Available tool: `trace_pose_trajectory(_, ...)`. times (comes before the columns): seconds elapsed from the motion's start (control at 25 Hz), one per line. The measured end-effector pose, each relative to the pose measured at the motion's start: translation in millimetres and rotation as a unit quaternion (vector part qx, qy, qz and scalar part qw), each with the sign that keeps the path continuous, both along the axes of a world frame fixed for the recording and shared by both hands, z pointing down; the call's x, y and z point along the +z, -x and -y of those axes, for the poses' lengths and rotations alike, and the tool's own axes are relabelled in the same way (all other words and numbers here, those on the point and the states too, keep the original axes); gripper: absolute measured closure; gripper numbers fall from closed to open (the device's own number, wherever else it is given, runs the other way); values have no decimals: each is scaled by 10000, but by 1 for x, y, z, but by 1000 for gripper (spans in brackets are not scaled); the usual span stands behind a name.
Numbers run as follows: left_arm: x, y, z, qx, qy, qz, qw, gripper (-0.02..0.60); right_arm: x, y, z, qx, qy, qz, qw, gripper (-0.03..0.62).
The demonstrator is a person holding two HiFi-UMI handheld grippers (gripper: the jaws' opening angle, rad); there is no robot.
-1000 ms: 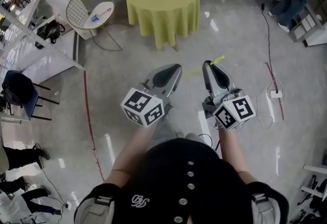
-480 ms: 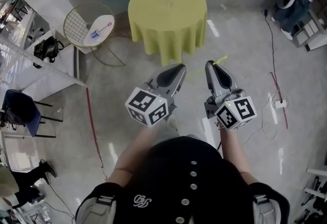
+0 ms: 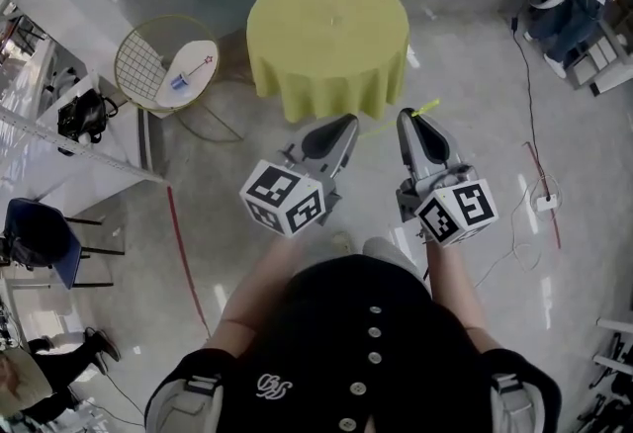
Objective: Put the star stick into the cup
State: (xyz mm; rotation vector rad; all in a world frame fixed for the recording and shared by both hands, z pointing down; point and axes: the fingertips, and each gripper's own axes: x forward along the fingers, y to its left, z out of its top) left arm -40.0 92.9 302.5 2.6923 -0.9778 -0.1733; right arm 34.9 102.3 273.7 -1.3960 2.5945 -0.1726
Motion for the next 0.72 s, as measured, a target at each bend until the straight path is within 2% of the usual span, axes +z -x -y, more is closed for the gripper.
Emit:
trace_pose_trajectory(0.24,7,-3,14,134,130,15,9998,565,4,-1,15,48,122,-12,9999,583)
trace_pose_trajectory(0.44,14,-4,22,62,190,7,9998,565,15,-3,27,67,230,-46,9997,585)
trace_pose_trajectory(0.72,15,5,63,-124,217,15,9997,565,14,6,70,-146,190,28,9997,584)
